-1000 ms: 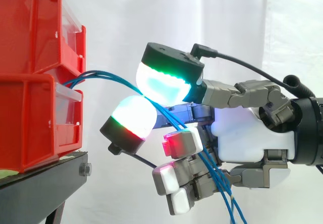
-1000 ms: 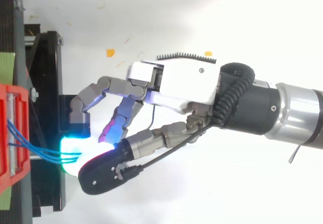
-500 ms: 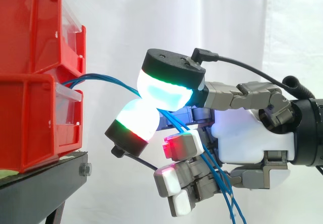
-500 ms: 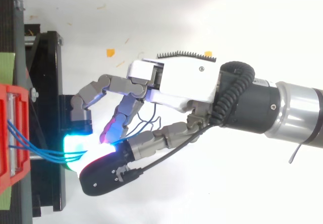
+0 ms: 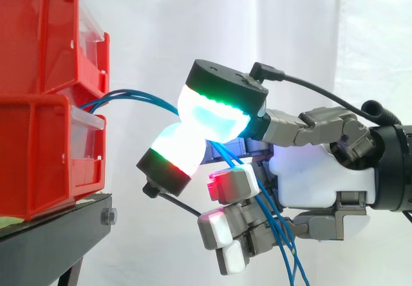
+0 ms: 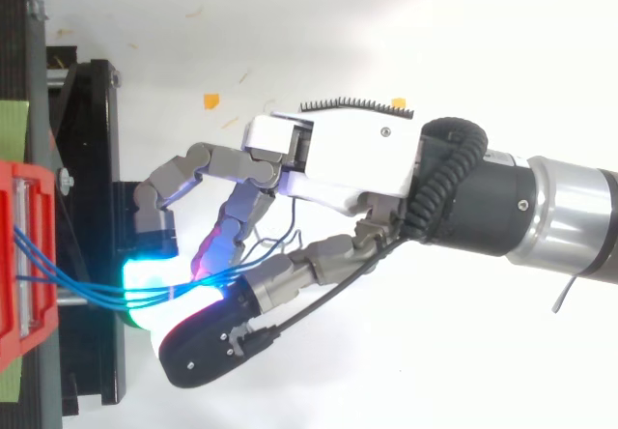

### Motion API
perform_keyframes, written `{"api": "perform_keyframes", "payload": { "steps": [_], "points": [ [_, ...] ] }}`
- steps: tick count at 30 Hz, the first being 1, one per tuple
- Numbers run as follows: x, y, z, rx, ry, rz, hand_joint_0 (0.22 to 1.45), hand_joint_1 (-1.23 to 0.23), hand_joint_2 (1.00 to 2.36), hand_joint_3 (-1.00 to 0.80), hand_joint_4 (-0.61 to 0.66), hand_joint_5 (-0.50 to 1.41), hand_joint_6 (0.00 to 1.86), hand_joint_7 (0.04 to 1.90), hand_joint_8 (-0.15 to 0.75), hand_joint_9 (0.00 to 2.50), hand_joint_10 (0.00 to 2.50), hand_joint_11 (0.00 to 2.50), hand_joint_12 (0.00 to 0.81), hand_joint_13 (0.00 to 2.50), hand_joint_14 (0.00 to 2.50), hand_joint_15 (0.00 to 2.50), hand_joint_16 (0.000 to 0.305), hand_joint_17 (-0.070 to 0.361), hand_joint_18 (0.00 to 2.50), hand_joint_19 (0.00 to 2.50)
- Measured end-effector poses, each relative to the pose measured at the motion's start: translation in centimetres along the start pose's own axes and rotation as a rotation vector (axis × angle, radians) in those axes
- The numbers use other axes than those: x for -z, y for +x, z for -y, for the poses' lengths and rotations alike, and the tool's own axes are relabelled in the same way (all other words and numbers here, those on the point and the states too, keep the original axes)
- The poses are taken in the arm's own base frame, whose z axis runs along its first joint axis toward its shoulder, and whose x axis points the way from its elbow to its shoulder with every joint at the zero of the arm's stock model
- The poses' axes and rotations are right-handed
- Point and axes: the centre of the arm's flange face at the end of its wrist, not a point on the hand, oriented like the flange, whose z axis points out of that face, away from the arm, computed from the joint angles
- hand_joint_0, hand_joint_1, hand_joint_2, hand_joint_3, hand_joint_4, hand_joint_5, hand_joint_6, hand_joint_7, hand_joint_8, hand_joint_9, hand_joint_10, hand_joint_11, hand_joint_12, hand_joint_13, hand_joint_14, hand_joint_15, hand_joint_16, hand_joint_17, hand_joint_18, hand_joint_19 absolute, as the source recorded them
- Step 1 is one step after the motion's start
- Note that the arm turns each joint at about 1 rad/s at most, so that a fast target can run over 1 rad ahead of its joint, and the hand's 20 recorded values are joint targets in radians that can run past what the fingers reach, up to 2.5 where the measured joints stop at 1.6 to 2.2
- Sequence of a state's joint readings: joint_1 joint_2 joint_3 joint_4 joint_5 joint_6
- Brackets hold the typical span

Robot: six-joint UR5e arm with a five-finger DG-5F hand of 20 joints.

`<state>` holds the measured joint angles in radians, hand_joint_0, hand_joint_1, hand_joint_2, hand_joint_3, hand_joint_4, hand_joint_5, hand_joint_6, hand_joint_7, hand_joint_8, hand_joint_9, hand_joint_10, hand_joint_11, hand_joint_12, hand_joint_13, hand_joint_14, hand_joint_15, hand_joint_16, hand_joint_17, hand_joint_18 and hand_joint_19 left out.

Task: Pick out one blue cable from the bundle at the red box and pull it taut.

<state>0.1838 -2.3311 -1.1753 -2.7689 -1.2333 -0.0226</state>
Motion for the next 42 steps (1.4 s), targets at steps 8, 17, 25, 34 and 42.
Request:
{"api": "perform_keyframes", "payload": {
  "steps": [8,17,25,34,42],
  "points": [
    [0.0,-0.06,-0.02,0.0,0.0,0.001,0.62,-0.83,1.0,-0.5,0.05,-0.11,0.93,0.87,0.281,1.28,0.04,0.93,0.367,1.08,0.03,0.69,0.049,0.111,0.91,0.67],
    [0.01,0.0,0.02,0.001,0.001,0.0,0.49,-0.65,1.0,-0.5,0.12,-0.12,0.9,0.75,0.304,1.21,0.03,0.86,0.394,1.06,0.03,0.66,0.056,0.126,0.9,0.67],
    [0.01,-0.01,-0.04,0.001,0.001,0.0,0.59,-0.66,1.02,-0.26,0.07,-0.12,0.9,0.84,0.3,1.19,0.03,0.88,0.387,1.02,0.03,0.68,0.053,0.12,0.83,0.72],
    [-0.02,-0.08,-0.13,-0.001,-0.001,0.001,0.64,-0.81,1.02,-0.09,0.03,-0.12,0.93,0.97,0.327,1.19,0.03,0.86,0.406,1.04,0.03,0.66,0.058,0.13,0.9,0.67],
    [-0.03,-0.13,-0.12,0.0,0.0,0.001,0.73,-0.87,1.02,-0.21,-0.09,-0.13,0.94,1.08,0.303,1.15,0.03,0.88,0.38,1.01,0.03,0.67,0.052,0.117,0.85,0.68]
  ]
}}
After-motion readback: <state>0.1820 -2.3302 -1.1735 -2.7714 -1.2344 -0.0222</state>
